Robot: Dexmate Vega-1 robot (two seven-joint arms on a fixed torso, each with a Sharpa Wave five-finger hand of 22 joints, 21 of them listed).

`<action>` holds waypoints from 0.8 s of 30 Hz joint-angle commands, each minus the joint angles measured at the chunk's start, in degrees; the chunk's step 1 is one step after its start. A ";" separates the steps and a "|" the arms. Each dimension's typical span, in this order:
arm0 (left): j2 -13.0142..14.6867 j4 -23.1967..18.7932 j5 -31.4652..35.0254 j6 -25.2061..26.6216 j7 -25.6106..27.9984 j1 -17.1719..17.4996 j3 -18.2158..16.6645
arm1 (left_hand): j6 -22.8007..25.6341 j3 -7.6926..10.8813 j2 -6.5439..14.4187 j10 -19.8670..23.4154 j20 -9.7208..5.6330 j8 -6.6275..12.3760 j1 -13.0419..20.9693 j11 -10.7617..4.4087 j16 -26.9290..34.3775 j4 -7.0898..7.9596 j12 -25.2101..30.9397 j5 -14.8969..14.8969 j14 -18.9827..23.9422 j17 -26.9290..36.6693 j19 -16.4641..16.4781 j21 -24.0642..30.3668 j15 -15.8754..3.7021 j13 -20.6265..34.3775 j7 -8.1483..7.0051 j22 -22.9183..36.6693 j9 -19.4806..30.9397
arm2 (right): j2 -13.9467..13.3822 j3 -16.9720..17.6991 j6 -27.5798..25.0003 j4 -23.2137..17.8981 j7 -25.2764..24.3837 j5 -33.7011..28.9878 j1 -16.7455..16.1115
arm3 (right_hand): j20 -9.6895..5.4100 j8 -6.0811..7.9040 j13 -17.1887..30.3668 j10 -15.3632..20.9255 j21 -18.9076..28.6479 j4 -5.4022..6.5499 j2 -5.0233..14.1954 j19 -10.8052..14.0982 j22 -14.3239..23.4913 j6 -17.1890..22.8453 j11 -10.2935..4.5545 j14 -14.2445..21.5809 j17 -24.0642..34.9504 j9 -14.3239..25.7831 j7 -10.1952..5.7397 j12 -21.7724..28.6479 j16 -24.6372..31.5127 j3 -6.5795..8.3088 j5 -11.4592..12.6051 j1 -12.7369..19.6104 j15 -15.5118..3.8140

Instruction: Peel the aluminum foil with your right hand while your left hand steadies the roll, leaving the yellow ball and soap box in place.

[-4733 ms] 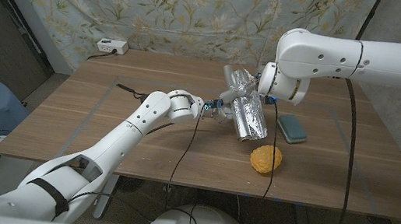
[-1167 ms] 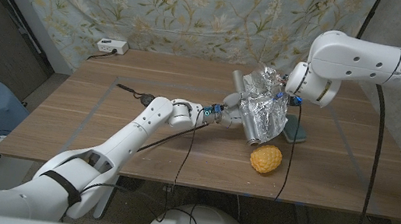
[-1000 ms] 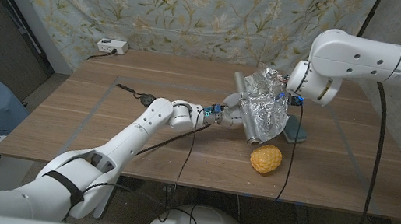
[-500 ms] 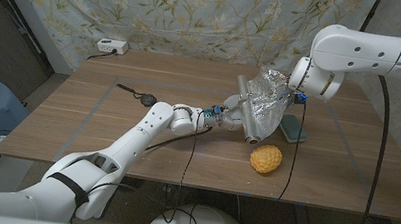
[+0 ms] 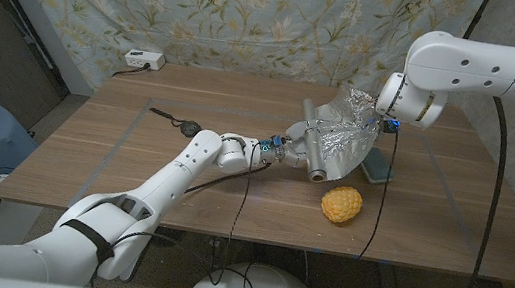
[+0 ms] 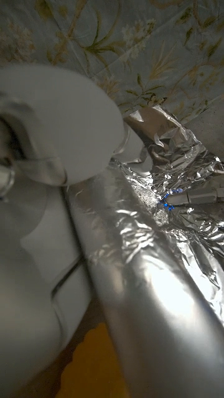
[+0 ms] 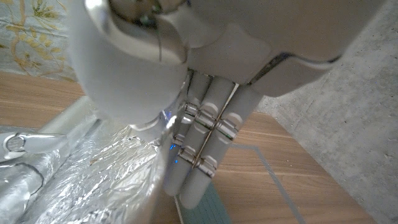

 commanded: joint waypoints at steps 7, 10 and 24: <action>0.80 -1.70 1.57 -0.24 -0.59 0.55 -0.10 | -0.34 0.06 -0.22 -0.21 0.05 0.29 -0.55 -0.02 -0.05 -0.38 0.14 -0.22 -0.12 -0.11 -0.21 -0.14 0.38 0.34 -0.21 -0.01 0.08 | -1.69 -0.19 0.02 -0.39 -0.02 -0.68 -0.23 | -0.29 -0.10 0.43 0.07 0.54 0.34 0.00 -0.44 0.14 1.09 -0.12 0.38 0.50 0.14 0.67 0.17 -0.45 0.10 0.17 0.57 0.07; 0.93 -2.09 1.63 -0.29 -0.53 0.65 -0.04 | -0.28 0.07 -0.18 -0.31 0.05 0.36 -0.65 0.10 -0.01 -0.35 0.13 -0.27 -0.09 -0.17 -0.21 -0.17 0.38 0.32 -0.09 -0.01 0.04 | -2.49 0.23 0.02 -0.82 -0.02 -0.91 -0.65 | -0.28 -0.17 0.48 0.07 0.63 0.33 -0.07 -0.48 0.14 1.07 -0.16 0.43 0.60 0.15 0.70 0.15 -0.48 0.05 0.16 0.59 0.05; 2.53 -4.86 3.06 -0.84 -0.36 0.82 1.11 | 0.35 0.26 0.05 -0.08 0.07 0.72 -0.72 -0.05 0.08 -0.46 0.36 -0.40 -0.16 -0.47 -0.27 -0.31 0.36 0.27 0.09 0.00 -0.12 | -5.86 3.47 0.02 -2.84 -0.02 -3.34 -3.88 | -0.30 -0.43 0.72 0.00 1.00 0.42 -0.02 -0.81 0.13 1.08 -0.38 0.47 1.01 0.24 0.52 0.05 -0.81 0.01 0.17 0.67 0.06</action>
